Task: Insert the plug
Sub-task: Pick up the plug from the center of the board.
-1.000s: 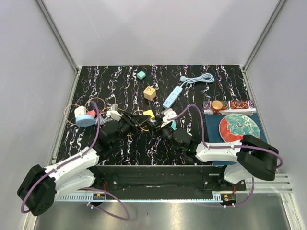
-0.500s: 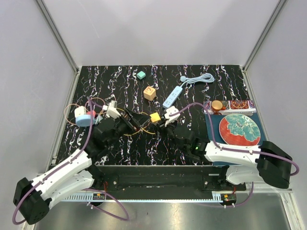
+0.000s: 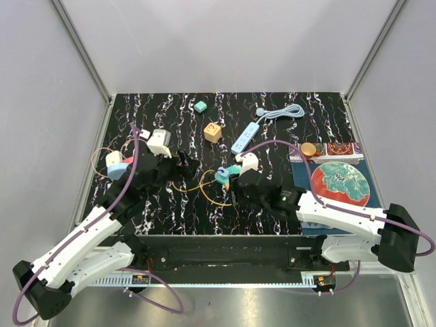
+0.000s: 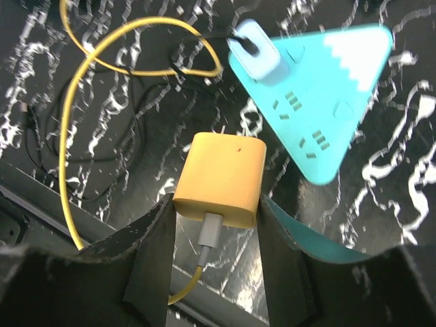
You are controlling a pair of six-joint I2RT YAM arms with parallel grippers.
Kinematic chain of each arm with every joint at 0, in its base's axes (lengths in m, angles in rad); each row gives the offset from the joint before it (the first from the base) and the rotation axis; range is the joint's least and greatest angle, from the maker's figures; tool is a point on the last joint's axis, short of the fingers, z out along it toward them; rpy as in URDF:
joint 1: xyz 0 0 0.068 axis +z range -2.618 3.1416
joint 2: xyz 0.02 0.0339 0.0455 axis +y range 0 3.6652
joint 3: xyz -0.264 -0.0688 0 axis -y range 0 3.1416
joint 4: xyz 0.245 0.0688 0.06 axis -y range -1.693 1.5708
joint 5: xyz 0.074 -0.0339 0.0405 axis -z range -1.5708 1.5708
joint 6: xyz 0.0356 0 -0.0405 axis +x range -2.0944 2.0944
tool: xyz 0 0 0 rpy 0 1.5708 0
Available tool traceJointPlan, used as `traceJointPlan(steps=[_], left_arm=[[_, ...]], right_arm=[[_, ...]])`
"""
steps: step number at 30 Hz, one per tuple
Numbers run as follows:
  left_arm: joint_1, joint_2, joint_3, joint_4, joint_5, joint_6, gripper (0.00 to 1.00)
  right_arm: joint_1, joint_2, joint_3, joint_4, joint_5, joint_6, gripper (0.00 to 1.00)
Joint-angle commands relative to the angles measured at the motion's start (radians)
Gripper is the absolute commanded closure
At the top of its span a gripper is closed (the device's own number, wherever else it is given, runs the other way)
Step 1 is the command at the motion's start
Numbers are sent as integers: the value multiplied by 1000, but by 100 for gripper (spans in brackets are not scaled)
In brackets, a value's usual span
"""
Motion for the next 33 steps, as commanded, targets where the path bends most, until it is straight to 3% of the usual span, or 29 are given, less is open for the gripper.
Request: traceJointPlan(steps=[1,9,15,26,33], left_arm=[[30,112,59,28,26,173,18],[36,541,229,74,279,203,18],[36,735,287,103,446,154,18],[14,843,238,146,517,32,18],[-94,812,175,324,503,-176,20]], right_arm=[[-68,7,90,-230,-105,127,100],[-235,73,170,-347,-271,149,100],[-275,127,215,-402,-300,141,100],[-359,157,228,-411,-356,71,100],[-443,171,248,-480,-392,11,100]])
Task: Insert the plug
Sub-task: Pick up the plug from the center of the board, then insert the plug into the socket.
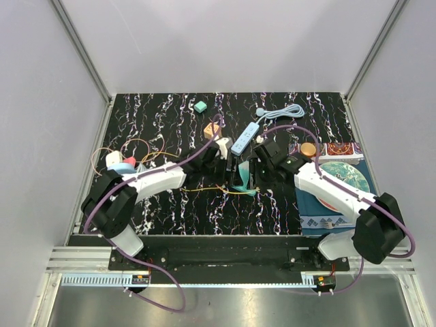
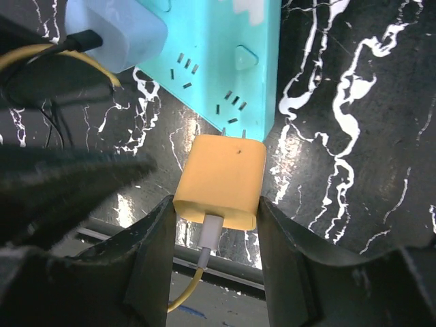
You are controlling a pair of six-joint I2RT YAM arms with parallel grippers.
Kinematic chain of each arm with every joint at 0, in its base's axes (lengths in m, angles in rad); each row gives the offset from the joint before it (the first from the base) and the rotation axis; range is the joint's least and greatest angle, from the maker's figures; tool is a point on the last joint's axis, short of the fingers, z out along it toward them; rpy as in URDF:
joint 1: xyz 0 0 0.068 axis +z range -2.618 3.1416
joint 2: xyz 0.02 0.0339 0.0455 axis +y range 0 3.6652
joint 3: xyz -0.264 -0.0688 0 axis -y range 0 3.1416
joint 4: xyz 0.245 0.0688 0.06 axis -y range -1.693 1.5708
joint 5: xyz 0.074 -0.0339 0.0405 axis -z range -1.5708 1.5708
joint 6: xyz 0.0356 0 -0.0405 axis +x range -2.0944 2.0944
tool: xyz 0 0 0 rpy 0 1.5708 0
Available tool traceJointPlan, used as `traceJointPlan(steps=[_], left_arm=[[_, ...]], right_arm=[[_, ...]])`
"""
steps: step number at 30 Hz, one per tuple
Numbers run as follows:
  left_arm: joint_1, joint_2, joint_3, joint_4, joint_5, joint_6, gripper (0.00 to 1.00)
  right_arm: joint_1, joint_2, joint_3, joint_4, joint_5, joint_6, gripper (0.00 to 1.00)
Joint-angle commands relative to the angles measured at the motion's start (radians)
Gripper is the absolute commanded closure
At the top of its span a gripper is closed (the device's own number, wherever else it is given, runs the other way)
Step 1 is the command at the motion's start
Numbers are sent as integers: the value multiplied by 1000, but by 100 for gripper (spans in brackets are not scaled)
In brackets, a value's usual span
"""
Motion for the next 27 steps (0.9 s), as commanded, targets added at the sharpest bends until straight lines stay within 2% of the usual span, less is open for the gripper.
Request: traceJointPlan(steps=[1,6,10,15,18,27], left_arm=[[-85,-32,-43,197,23,-169,20],[-181,-71,-65,288,-18,-260,21],[-192,-143,-108,284,-81,-269,21],[-191,-228,-108,92,-271,-156,18],[-186,-271,-124,34,-360,-102,16],[-122,-350,-163,14,-406,-32,15]], right_arm=[[-58,6,53,-56,-42,-65,100],[-128,6,76,-122,-59,-129,100],[-148,29,112,-154,-117,-142,100],[-153,98,165,-192,-136,-148,100],[-156,141,205,-218,-119,-161,100],[-170,251,279,-283,-82,-211,100]])
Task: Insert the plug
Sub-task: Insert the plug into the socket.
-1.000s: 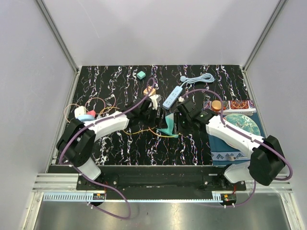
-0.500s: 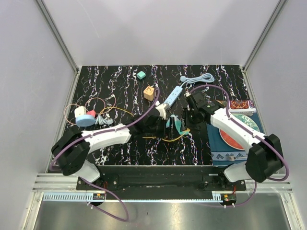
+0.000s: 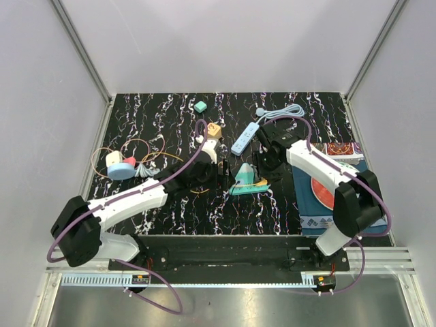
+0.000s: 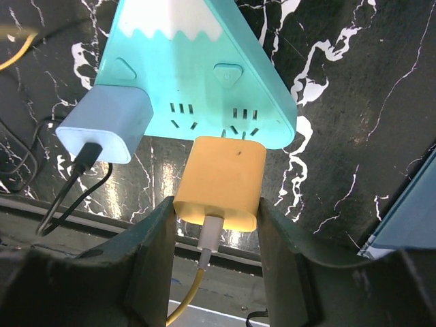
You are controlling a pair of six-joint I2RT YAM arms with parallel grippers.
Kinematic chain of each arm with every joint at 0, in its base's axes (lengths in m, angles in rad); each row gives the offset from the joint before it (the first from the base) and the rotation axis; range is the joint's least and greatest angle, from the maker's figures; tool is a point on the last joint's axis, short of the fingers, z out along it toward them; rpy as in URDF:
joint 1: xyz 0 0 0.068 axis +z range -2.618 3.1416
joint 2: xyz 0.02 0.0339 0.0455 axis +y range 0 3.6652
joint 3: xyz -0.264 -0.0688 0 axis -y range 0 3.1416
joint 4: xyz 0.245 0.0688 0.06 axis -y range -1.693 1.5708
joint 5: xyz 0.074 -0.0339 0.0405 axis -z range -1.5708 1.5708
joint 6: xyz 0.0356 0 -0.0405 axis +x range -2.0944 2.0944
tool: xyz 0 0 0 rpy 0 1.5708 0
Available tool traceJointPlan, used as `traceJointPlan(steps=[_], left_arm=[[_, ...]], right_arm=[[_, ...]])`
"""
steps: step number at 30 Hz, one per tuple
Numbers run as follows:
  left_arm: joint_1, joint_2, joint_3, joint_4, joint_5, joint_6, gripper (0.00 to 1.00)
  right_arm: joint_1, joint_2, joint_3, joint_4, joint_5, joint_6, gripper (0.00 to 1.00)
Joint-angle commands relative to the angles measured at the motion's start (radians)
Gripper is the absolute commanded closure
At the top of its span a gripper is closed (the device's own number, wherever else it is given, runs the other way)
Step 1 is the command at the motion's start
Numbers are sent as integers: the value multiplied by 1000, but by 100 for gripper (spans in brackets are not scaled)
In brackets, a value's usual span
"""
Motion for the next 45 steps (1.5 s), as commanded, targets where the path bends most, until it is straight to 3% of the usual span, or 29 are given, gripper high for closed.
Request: traceJointPlan(steps=[1,19,34,45], left_arm=[[29,-52,-18,5,-66,63,15],[38,-74,-28,5,-44,80,15],[38,-23,0,13,12,63,15],[38,23,38,16,23,63,15]], right_arm=[[-17,33,59,-49,24,-41,100],[-44,63,87,-46,-2,-124,100],[-61,79,85,-23,-99,-136,100],[-72,103,67,-20,-85,-148,100]])
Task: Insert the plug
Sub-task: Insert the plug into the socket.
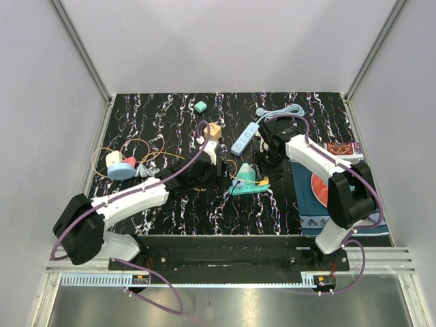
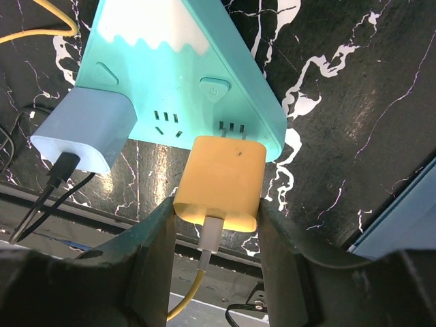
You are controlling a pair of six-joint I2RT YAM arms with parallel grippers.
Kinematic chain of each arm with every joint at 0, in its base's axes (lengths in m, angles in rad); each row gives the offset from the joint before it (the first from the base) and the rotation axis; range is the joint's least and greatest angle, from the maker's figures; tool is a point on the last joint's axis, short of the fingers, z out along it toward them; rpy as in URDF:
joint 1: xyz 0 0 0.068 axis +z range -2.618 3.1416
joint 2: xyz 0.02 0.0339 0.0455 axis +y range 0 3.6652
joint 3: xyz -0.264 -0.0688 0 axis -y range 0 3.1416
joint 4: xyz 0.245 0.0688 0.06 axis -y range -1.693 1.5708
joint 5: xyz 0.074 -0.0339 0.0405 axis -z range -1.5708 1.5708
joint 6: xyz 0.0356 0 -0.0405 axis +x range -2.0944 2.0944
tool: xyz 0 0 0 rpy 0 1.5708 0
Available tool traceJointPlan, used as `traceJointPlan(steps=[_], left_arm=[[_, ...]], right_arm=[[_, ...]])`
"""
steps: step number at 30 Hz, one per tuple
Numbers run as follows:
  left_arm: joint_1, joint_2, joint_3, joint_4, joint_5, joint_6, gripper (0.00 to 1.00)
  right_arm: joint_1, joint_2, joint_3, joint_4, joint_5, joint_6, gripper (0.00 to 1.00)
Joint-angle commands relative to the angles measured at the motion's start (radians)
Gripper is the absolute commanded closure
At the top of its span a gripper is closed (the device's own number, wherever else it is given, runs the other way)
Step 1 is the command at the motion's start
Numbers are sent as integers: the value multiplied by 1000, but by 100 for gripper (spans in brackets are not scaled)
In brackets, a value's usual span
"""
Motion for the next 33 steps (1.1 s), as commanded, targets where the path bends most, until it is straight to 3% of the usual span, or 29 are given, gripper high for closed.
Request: traceJointPlan(steps=[1,15,33], left_arm=[[3,22,65,47,41,-3,15],[-13,154,154,48,75,4,15],[-23,248,179,25,77,13,17]], right_arm=[[-16,13,16,18,-16,-22,100],[-41,12,-6,58,-79,-28,100],[-41,93,-4,58,-3,-46,100]])
